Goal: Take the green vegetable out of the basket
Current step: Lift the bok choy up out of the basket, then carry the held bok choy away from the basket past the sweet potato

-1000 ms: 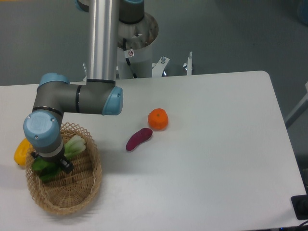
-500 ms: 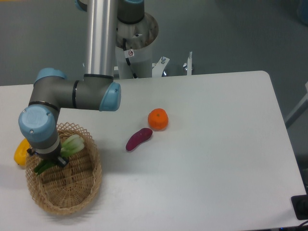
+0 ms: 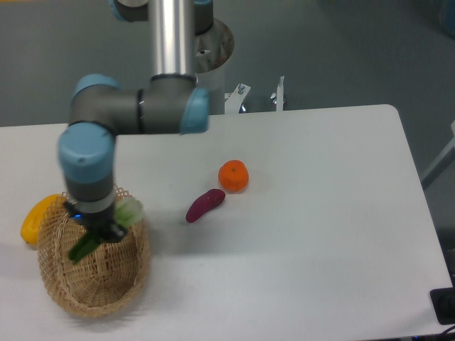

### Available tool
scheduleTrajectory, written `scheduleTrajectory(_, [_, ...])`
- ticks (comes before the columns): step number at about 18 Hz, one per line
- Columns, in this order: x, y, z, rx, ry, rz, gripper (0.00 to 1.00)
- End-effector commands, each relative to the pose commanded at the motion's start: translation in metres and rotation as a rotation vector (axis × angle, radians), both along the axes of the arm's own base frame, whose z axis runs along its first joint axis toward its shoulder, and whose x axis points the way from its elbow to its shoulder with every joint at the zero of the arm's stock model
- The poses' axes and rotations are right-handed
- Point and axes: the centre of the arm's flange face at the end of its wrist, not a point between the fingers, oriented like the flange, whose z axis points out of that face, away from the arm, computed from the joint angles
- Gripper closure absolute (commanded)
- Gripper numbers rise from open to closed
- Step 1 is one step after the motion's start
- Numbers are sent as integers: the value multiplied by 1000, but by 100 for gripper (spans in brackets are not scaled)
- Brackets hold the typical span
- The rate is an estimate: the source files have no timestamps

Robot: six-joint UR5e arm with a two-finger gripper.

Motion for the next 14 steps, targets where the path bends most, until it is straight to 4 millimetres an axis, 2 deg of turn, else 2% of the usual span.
scheduleTrajectory(4, [-72,-26,16,23,33,64,78])
scheduleTrajectory(6, [-97,-38,18,24,42,84,78])
scheduleTrajectory(7, [-126,-53,9,-1,59,98,79])
scheduleTrajectory(9, [-158,-77,5,-27,86,94,78])
scheduleTrajectory(14, [-228,-136,10,-28,125,88,78])
